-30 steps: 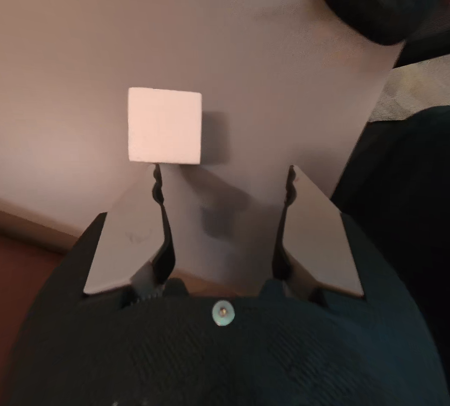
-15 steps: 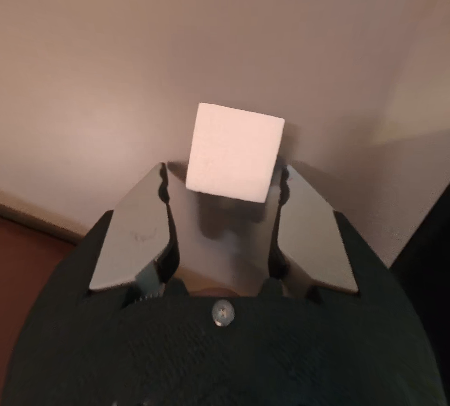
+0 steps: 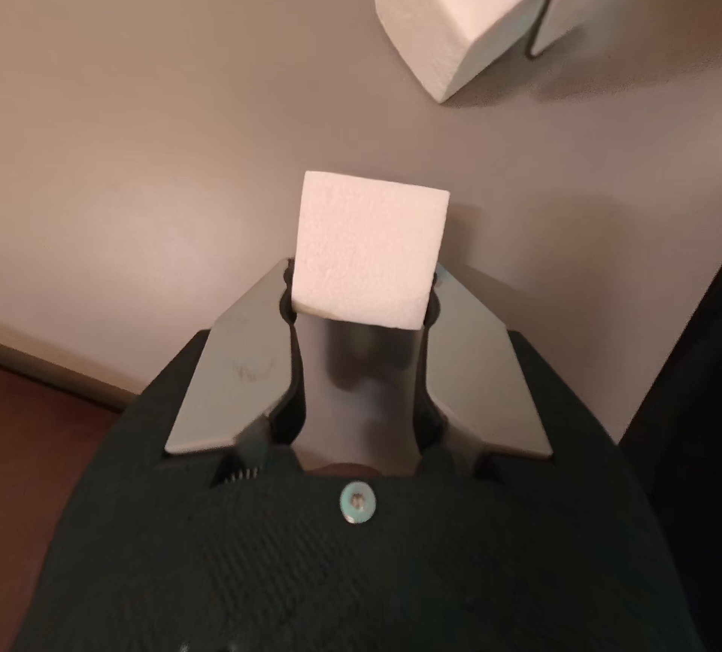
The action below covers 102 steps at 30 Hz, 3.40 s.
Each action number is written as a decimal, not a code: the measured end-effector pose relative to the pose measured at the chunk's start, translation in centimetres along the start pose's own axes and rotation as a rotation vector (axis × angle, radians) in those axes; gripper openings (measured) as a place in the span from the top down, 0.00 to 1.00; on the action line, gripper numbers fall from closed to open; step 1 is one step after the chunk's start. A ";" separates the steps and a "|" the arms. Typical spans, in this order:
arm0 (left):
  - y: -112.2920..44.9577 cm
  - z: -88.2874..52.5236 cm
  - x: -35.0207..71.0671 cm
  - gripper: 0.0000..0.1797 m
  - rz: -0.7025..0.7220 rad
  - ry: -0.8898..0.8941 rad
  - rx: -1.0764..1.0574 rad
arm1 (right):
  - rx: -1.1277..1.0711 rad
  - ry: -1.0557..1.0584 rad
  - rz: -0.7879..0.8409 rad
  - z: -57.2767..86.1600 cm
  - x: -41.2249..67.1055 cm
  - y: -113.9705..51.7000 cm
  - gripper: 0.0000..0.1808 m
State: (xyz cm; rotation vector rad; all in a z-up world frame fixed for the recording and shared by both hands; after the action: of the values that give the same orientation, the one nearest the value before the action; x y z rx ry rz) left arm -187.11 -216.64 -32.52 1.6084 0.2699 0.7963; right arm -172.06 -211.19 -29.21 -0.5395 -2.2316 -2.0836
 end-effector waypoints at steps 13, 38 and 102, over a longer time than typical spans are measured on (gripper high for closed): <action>0.4 1.3 -1.6 0.66 0.046 0.007 0.003 | -0.036 -0.070 0.070 0.0 -0.1 2.6 0.60; 2.0 0.1 0.9 0.52 -0.028 0.039 -0.076 | -0.153 -0.174 -0.051 8.0 -7.7 1.7 0.70; 3.2 4.9 5.2 0.52 0.107 -0.317 -0.347 | 0.236 0.094 0.227 -4.9 -1.0 7.5 0.67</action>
State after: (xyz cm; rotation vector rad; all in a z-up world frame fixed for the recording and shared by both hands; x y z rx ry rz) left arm -181.05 -218.12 -27.81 1.3994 -0.1751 0.6170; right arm -170.02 -215.96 -21.79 -0.6284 -2.2047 -1.6766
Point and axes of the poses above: each gripper's, where its closed fingertips meet, y back along the fingers, x out of its top, z = x × y across the jaws, the point moved 8 cm from there along y, back along the fingers, and after that the axes turned 5 degrees about -z, right-handed, at the moved point
